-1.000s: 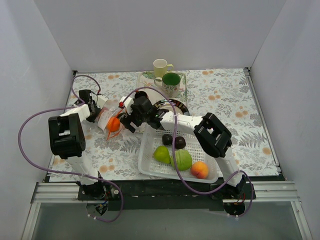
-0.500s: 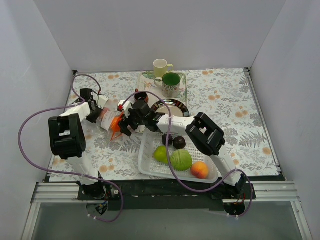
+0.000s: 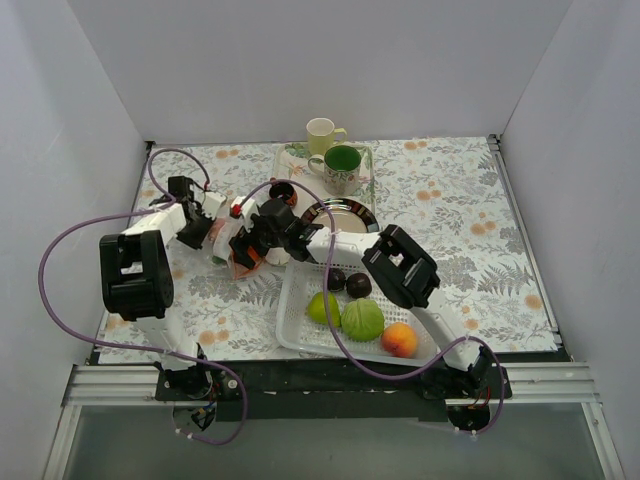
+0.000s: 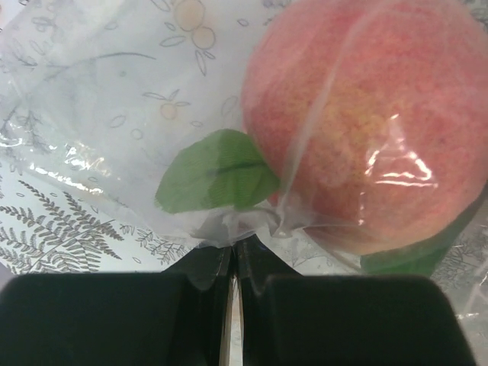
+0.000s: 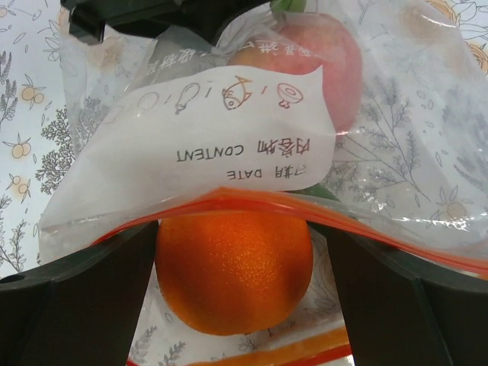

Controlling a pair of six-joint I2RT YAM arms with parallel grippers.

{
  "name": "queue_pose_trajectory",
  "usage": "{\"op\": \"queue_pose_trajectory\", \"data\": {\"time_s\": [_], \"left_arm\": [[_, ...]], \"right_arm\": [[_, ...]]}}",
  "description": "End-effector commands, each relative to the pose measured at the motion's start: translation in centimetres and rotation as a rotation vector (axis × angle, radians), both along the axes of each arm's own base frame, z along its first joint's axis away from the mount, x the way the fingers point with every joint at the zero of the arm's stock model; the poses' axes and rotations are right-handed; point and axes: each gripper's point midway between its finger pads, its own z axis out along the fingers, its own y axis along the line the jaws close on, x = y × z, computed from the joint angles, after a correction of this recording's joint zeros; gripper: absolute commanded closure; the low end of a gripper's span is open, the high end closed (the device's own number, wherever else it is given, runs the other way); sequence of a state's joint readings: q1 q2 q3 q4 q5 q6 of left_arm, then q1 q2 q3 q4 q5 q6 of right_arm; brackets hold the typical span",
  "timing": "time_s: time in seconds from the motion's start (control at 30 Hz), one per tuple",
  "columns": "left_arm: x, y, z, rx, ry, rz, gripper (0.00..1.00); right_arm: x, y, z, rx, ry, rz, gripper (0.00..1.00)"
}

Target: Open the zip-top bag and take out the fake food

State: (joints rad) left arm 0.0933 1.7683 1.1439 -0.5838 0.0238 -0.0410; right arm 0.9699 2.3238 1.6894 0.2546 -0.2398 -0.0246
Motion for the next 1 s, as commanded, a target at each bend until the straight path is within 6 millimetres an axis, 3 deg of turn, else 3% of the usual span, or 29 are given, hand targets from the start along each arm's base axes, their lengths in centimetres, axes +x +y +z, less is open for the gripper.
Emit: {"op": "queue_pose_trajectory", "data": {"time_s": [0.0,0.1,0.17,0.2,0.3,0.37,0.4,0.47,0.5,0.57,0.6,0.67,0.7,0.73,0.77,0.8,0.97], "left_arm": [[-0.8,-0.5,1.3,-0.007,-0.028,-0.010,1.00],[-1.1,0.4,0.9,0.049,-0.034,-0.003,1.00],[-0.8,1.2,0.6,0.092,-0.058,-0.005,1.00],[-1.4,1.9,-0.1,0.135,-0.041,-0.012,1.00],[-1.6,2.8,-1.3,0.182,-0.028,-0.002,1.00],[-1.8,3.1,-2.1,0.198,-0.024,0.003,1.00],[-2.0,3.3,-2.4,0.209,-0.018,0.006,1.00],[-2.3,3.5,-3.0,0.219,-0.018,0.009,1.00],[-2.4,3.4,-3.2,0.222,-0.016,0.007,1.00],[-2.4,3.6,-3.3,0.234,-0.029,0.004,1.00],[-2.3,3.6,-3.2,0.235,-0.035,0.003,1.00],[-1.9,3.6,-2.8,0.231,-0.045,0.004,1.00],[-1.8,3.5,-2.7,0.225,-0.045,0.007,1.00],[-1.6,3.4,-2.5,0.220,-0.050,0.008,1.00],[-1.6,3.3,-2.3,0.211,-0.050,0.006,1.00],[-1.4,3.2,-2.0,0.208,-0.056,0.003,1.00],[-0.9,2.5,-0.9,0.177,-0.099,-0.028,1.00]], "right_arm": [[0.6,1.5,0.7,0.051,-0.008,0.010,0.02],[0.0,0.9,-0.1,0.020,0.017,0.019,0.06],[-0.5,0.4,0.6,0.018,0.023,0.028,0.23],[-1.2,-0.2,-0.1,0.002,0.037,0.033,0.28],[-2.0,-1.4,2.6,0.033,0.012,0.038,0.40],[-2.1,-1.9,4.1,0.050,-0.009,0.032,0.42],[-2.3,-2.1,6.2,0.076,-0.033,0.034,0.42],[-2.4,-2.7,7.4,0.084,-0.051,0.025,0.42],[-2.4,-3.0,9.4,0.109,-0.074,0.022,0.42],[-2.5,-3.7,10.6,0.107,-0.082,0.000,0.41],[-2.6,-4.2,12.7,0.134,-0.102,-0.007,0.41],[-3.0,-5.4,13.2,0.128,-0.110,-0.025,0.41],[-3.4,-6.2,15.4,0.156,-0.140,-0.029,0.40],[-3.4,-6.9,15.9,0.154,-0.154,-0.044,0.41],[-4.0,-8.0,14.9,0.121,-0.142,-0.047,0.41],[-4.5,-9.1,16.7,0.134,-0.172,-0.054,0.41],[-6.2,-16.0,14.1,0.010,-0.184,-0.161,0.39]]}}
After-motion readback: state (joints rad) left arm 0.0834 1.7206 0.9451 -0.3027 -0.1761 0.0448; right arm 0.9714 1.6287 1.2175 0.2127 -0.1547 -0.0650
